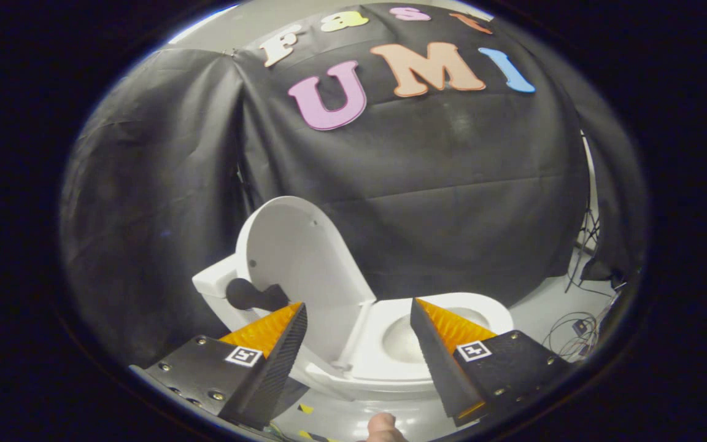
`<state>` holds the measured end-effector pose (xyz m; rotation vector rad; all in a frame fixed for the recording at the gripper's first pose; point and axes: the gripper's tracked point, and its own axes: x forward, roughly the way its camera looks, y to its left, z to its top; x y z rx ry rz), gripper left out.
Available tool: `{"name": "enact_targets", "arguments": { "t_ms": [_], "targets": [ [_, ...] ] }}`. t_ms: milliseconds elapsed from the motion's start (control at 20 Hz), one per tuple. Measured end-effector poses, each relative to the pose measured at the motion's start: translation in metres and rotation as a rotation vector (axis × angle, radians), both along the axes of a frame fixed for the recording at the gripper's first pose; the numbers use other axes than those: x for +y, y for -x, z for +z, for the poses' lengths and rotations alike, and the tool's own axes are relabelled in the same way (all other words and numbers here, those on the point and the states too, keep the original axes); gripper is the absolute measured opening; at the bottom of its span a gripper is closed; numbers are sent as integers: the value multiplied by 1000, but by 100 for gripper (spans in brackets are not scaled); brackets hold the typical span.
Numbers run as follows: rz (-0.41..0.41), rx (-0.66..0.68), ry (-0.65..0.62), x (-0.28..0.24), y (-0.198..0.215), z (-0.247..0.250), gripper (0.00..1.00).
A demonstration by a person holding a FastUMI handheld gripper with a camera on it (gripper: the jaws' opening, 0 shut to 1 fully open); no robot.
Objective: Open the toilet lid.
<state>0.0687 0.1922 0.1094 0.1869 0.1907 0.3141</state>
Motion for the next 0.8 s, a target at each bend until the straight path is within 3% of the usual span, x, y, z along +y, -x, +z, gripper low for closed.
{"name": "enact_targets", "arguments": {
  "t_ms": [500, 800],
  "targets": [
    [-139, -172, 161, -102, 23, 19, 99],
    [-160, -141, 146, -123, 21, 8, 99]
  ]
}}
